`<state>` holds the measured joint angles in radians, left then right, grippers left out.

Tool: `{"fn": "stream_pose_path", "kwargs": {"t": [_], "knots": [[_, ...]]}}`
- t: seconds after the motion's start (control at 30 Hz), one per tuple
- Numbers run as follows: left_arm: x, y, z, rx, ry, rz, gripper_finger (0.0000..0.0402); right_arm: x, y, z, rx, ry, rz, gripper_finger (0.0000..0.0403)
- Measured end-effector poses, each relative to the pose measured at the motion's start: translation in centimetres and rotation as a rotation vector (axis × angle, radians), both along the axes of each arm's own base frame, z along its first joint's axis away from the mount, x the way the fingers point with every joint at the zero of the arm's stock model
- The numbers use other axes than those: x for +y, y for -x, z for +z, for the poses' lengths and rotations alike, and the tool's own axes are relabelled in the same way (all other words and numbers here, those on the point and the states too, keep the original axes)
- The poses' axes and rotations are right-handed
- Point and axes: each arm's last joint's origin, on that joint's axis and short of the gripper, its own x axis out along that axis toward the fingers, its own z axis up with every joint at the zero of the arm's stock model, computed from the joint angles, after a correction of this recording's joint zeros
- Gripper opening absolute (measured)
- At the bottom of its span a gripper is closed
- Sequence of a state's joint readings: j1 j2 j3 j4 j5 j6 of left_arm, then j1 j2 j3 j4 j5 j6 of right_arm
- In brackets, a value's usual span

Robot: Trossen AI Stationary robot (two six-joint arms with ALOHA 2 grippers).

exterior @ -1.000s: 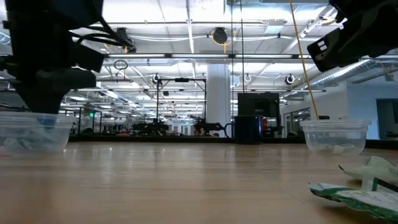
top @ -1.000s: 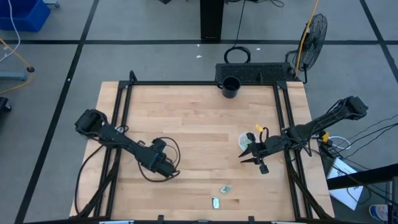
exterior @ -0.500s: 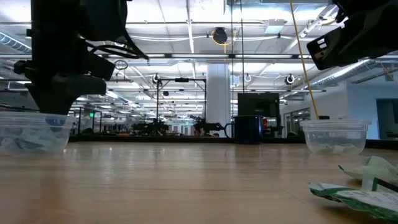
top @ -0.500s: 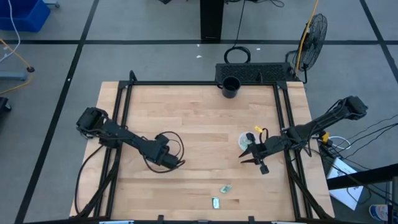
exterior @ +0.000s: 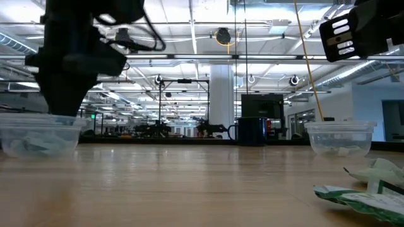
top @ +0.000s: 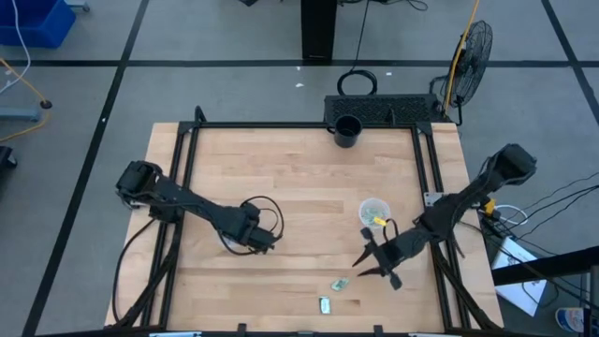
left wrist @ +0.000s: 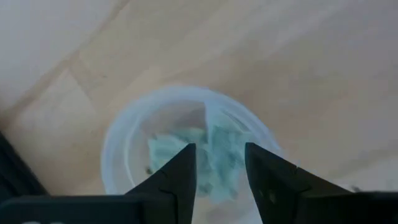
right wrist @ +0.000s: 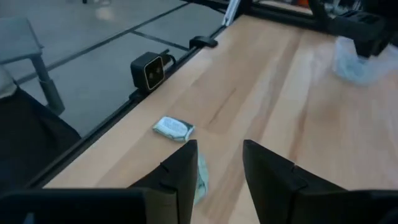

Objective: Pick and place items into bin
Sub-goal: Put the stevia packet into the right transparent bin

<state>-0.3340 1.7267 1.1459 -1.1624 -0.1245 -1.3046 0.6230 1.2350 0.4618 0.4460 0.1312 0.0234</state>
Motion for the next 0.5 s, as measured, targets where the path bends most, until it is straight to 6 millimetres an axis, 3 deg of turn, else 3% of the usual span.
{"fn": "stream_pose_path", "kwargs": {"t": [0.17, 0.5], "knots": [[-0.5, -1.8, 3.0, -0.112, -0.007, -0.006, 0.0137, 1.2, -1.2, -2.1, -0.015, 0.018, 0.018, 0.0154], [-0.7, -5.0, 10.0, -0.451, -0.276, -0.114, 0.0100, 1.7, -2.2, -6.3, 0.120, -0.017, -0.039, 0.0205]]}}
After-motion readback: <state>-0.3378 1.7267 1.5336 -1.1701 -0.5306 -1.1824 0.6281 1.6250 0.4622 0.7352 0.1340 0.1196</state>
